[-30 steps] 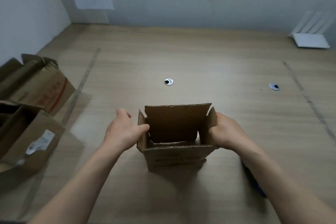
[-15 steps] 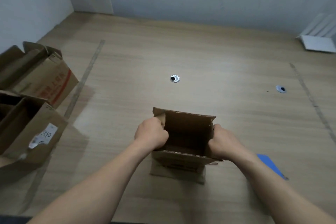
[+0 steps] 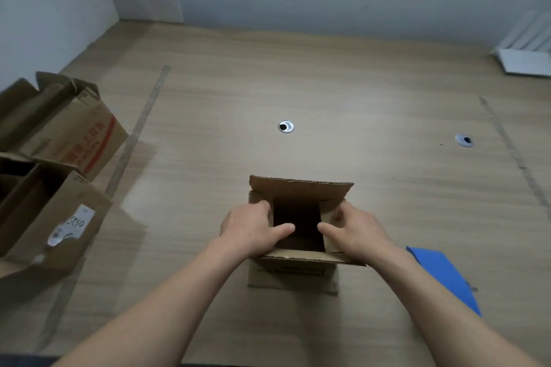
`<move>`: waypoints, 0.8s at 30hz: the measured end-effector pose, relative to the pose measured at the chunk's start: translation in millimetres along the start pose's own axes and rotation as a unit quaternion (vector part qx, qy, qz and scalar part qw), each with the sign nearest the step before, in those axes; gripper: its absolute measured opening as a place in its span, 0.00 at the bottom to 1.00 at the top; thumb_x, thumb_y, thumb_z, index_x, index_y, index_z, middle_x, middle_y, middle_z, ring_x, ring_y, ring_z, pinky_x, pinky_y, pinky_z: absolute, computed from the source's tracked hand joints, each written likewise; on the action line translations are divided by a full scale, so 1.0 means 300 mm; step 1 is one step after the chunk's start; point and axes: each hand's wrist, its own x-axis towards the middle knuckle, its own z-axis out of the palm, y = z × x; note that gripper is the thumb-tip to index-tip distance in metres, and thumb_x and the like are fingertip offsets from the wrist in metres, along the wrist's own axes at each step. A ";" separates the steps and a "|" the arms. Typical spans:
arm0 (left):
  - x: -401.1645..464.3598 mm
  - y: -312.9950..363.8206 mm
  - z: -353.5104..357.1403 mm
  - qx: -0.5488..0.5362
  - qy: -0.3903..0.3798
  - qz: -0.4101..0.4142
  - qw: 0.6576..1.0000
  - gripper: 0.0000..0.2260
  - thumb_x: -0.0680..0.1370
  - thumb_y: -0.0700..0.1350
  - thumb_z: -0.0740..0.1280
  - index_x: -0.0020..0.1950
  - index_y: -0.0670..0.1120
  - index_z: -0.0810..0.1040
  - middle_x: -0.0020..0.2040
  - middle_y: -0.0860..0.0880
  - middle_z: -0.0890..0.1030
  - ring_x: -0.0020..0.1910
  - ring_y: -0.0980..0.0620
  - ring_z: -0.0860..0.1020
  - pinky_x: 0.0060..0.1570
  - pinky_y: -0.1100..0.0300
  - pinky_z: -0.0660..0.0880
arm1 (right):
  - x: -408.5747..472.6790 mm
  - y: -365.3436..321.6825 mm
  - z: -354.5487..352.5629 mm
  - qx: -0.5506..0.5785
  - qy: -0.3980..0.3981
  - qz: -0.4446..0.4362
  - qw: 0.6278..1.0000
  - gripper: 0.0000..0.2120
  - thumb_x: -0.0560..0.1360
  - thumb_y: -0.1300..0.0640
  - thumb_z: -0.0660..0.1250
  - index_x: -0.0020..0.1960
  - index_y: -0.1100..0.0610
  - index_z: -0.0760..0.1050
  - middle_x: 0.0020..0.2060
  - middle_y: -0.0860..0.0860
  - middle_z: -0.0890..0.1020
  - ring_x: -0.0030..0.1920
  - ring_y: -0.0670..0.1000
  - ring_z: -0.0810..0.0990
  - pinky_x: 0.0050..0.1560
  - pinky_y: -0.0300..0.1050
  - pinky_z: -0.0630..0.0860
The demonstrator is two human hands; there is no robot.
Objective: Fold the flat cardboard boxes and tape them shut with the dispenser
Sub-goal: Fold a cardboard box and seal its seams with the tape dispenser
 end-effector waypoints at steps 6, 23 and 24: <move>-0.059 -0.136 -0.028 -0.138 -0.128 0.116 0.975 0.44 0.60 0.75 0.66 0.71 0.52 0.73 0.58 0.54 0.72 0.54 0.55 0.72 0.54 0.62 0.69 | -0.022 0.094 -0.058 0.297 -0.152 -0.031 0.942 0.38 0.61 0.35 0.74 0.67 0.49 0.74 0.45 0.51 0.81 0.37 0.48 0.82 0.37 0.45 0.77; 0.047 -0.089 0.014 -0.006 0.092 0.159 0.983 0.55 0.67 0.54 0.79 0.81 0.55 0.43 0.81 0.55 0.42 0.80 0.48 0.44 0.76 0.48 0.56 | -0.035 0.038 0.012 0.016 0.121 -0.027 0.992 0.59 0.67 0.45 0.80 0.81 0.39 0.39 0.76 0.52 0.60 0.73 0.56 0.64 0.71 0.51 0.67; 0.049 -0.093 0.012 0.001 0.091 0.178 0.980 0.51 0.68 0.53 0.79 0.81 0.53 0.49 0.81 0.54 0.48 0.80 0.47 0.46 0.75 0.47 0.58 | -0.028 0.042 0.006 0.040 0.104 -0.028 0.993 0.60 0.67 0.47 0.80 0.80 0.37 0.37 0.79 0.51 0.53 0.76 0.56 0.61 0.72 0.51 0.66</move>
